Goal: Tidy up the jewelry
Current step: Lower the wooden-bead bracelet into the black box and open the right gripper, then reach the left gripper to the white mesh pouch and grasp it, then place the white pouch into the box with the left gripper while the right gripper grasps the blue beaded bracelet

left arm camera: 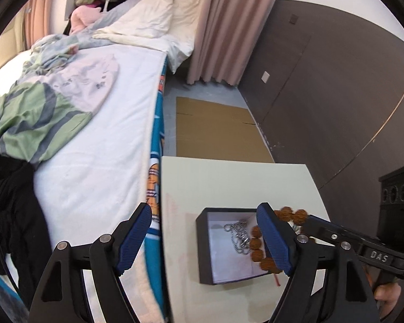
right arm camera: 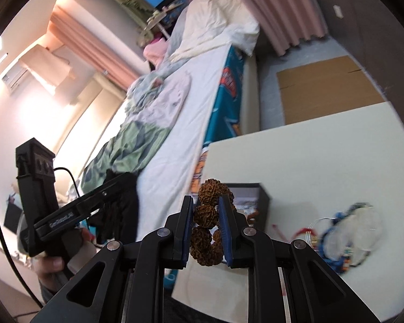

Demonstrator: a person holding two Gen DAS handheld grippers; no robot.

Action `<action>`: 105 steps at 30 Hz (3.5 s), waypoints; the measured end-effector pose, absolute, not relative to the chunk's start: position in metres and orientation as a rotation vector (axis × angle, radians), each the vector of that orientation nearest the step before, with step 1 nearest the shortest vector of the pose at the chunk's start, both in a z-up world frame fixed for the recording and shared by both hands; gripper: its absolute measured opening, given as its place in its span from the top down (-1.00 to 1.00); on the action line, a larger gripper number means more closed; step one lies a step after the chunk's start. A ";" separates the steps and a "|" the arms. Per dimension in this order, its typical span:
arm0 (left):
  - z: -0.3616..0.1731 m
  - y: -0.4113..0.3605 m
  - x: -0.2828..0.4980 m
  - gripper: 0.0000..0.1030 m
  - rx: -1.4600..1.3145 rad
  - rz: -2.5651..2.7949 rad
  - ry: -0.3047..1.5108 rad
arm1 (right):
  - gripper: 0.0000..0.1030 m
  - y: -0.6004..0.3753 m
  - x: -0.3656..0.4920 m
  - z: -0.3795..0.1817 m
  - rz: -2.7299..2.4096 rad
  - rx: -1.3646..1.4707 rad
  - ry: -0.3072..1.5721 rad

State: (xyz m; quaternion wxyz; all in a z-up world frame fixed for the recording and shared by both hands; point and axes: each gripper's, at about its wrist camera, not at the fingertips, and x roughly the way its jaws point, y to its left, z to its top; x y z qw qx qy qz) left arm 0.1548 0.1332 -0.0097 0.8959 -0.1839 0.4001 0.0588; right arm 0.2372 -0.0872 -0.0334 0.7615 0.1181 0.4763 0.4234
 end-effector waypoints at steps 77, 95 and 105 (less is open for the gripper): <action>-0.072 -0.084 0.245 1.00 -0.046 -0.169 1.010 | -0.55 -0.335 0.243 -0.094 0.460 0.459 1.077; -0.024 -0.013 0.205 1.00 -0.121 -0.092 0.907 | 0.24 -0.232 0.251 -0.120 0.568 0.320 1.213; -0.014 0.037 0.182 1.00 -0.183 -0.016 0.872 | 0.46 -0.203 0.254 -0.138 0.482 0.200 1.270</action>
